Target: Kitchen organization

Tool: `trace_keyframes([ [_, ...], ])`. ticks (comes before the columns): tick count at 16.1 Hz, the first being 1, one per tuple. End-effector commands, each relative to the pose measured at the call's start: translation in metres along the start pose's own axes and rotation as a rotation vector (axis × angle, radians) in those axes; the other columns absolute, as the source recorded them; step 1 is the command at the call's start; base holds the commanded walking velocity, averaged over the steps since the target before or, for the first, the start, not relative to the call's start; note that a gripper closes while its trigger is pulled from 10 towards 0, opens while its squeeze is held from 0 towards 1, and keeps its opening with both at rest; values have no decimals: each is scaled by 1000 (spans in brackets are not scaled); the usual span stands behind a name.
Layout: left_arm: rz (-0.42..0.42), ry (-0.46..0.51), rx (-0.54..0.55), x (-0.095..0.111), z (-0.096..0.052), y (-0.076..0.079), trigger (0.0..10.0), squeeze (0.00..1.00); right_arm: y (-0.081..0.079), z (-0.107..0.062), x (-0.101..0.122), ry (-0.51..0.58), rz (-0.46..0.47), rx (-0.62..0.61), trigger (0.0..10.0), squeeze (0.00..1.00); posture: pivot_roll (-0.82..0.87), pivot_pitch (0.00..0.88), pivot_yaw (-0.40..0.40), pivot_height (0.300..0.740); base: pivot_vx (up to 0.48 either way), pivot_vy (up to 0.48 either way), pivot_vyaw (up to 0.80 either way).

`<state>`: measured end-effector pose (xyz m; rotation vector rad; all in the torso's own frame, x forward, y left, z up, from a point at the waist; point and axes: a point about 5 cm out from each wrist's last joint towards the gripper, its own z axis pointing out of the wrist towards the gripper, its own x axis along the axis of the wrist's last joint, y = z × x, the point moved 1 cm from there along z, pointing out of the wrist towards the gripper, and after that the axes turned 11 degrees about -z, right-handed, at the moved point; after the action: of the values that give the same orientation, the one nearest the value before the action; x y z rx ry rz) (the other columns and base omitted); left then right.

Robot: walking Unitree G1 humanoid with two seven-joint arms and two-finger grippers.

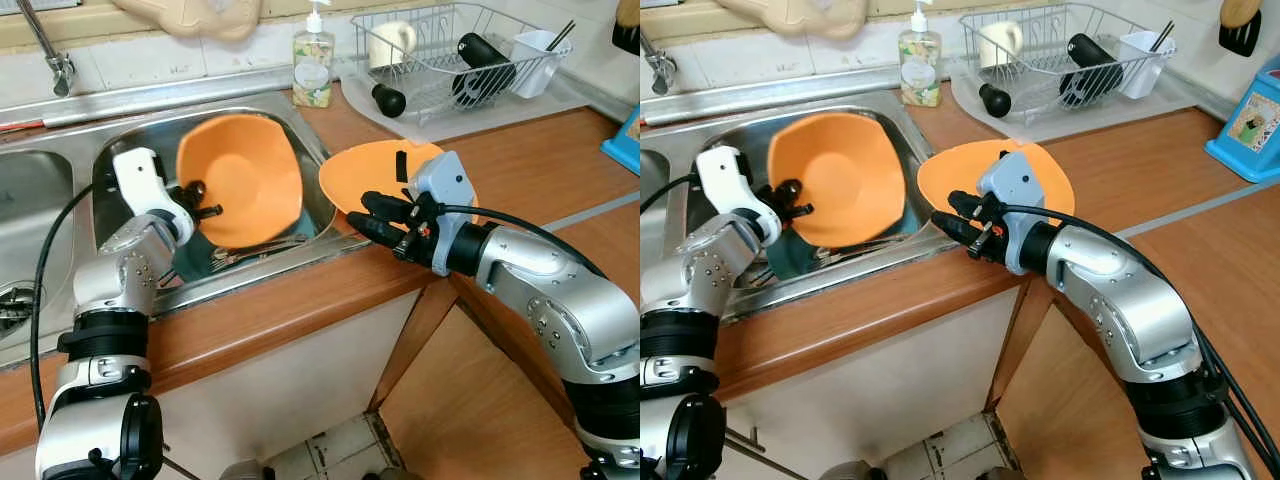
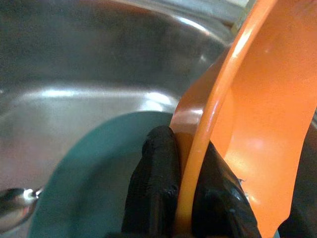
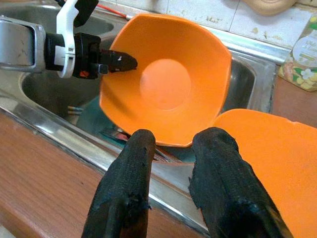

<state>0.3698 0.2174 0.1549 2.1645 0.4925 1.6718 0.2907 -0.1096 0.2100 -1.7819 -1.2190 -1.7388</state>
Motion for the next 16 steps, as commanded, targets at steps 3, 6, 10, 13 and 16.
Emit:
trace_keyframes([
  [3,2,-72,-33,-5,2,8,941,0,-5,-2,2,13,-26,26,10000,0,-123,0,36,740,0,0,0],
  [6,9,-134,-56,-14,1,11,4235,0,-6,-1,1,14,-26,37,10000,0,-123,0,36,740,0,0,0],
  [10,18,-184,-60,-22,-1,11,10000,0,-9,-1,0,9,-31,48,10000,0,-121,0,35,740,0,0,0],
  [13,29,-208,-58,-28,-1,10,10000,0,-8,-1,0,12,-27,47,10000,0,-123,0,37,740,0,0,0],
  [16,54,-242,-78,-33,-2,11,10000,0,-9,-1,0,12,-26,48,10000,0,-125,0,41,740,0,0,0],
])
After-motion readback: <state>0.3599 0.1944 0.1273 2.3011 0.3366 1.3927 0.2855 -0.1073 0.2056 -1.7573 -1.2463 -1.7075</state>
